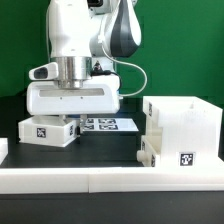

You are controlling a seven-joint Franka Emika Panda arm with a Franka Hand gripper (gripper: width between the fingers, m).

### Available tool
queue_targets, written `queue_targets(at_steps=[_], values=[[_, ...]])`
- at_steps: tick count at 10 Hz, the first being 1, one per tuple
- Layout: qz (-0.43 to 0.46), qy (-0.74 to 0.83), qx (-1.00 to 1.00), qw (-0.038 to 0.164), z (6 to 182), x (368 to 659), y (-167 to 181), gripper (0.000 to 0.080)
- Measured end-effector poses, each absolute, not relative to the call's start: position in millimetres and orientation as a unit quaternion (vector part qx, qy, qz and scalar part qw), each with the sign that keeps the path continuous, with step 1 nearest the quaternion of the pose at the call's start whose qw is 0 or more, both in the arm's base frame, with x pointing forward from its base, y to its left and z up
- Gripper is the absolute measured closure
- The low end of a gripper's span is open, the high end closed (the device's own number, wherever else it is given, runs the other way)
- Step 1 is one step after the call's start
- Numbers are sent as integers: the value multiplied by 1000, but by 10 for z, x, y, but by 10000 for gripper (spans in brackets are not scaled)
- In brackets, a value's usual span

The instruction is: Assemble drawer

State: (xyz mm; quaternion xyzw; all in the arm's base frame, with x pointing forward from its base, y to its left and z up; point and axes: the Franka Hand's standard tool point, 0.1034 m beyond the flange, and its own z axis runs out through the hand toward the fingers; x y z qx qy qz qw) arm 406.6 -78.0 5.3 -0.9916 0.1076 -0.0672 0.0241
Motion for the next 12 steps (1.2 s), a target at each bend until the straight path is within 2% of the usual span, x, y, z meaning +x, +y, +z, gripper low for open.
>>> queue_targets(at_steps=[1, 2, 6, 9, 12], values=[[-69, 107, -992, 23, 60, 4076, -778, 720], [-70, 106, -992, 23, 61, 4079, -772, 757], [-73, 90, -993, 26, 96, 4158, -566, 757], [-76, 31, -996, 32, 224, 4351, -217, 757], [-63, -73, -994, 44, 334, 4576, -83, 757]])
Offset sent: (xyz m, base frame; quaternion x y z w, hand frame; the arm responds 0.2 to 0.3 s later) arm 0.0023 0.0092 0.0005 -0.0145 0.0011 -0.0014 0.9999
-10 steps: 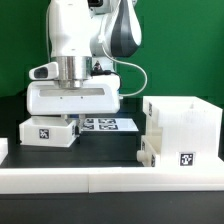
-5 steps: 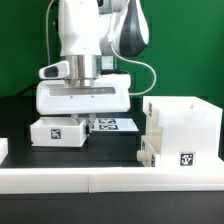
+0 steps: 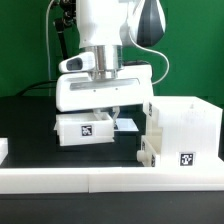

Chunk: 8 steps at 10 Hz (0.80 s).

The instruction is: Assemble drawer

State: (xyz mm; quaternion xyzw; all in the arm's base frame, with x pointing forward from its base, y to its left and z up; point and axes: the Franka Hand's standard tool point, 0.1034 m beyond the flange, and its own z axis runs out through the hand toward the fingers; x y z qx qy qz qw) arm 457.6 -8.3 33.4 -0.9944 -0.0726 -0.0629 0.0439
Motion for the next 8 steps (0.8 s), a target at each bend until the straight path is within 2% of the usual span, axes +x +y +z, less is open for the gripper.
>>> queue_targets(at_steps=[4, 8], values=[[-59, -101, -992, 44, 320, 4579, -80, 757], [-53, -354, -933, 25, 384, 4744, -161, 757]])
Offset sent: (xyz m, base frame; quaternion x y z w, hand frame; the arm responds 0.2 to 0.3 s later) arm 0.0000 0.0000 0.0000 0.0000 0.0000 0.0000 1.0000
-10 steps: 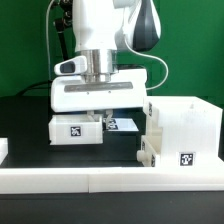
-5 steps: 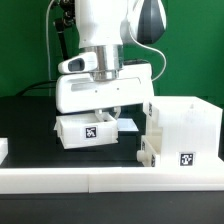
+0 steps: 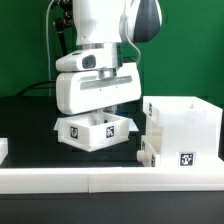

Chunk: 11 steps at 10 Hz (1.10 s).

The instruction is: Assemble drawer

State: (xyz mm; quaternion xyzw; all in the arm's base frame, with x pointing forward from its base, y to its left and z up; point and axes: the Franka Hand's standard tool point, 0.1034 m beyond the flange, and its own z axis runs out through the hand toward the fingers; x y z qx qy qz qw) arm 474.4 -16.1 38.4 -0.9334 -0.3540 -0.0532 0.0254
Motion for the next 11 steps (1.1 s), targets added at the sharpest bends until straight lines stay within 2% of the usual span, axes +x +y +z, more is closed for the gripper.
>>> queue_targets(at_steps=[1, 6, 8, 11], values=[[-45, -410, -911, 23, 415, 4838, -183, 757], [-36, -564, -824, 16, 400, 4849, -224, 757], [-28, -642, -766, 10, 436, 4995, -260, 757], [-23, -667, -744, 8, 449, 5028, -281, 757]])
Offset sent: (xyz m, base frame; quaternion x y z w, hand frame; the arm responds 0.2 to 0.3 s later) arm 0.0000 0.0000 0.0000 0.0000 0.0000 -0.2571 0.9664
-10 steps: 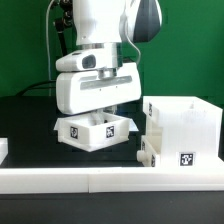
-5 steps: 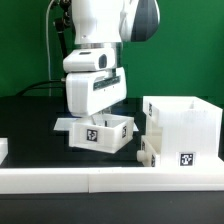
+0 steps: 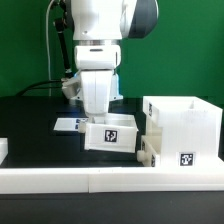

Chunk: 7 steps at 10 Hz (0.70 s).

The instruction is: Assemble drawer

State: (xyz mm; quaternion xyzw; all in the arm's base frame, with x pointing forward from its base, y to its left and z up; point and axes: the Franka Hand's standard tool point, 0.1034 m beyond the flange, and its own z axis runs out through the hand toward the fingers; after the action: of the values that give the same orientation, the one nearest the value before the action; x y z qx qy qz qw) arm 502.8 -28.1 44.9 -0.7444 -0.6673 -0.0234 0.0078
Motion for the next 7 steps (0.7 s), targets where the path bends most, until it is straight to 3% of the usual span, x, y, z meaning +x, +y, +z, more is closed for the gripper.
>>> queue_targets(at_steps=[3, 7], values=[[-16, -667, -745, 13, 477, 5098, -312, 757], [-29, -662, -749, 1, 547, 5289, -320, 757]])
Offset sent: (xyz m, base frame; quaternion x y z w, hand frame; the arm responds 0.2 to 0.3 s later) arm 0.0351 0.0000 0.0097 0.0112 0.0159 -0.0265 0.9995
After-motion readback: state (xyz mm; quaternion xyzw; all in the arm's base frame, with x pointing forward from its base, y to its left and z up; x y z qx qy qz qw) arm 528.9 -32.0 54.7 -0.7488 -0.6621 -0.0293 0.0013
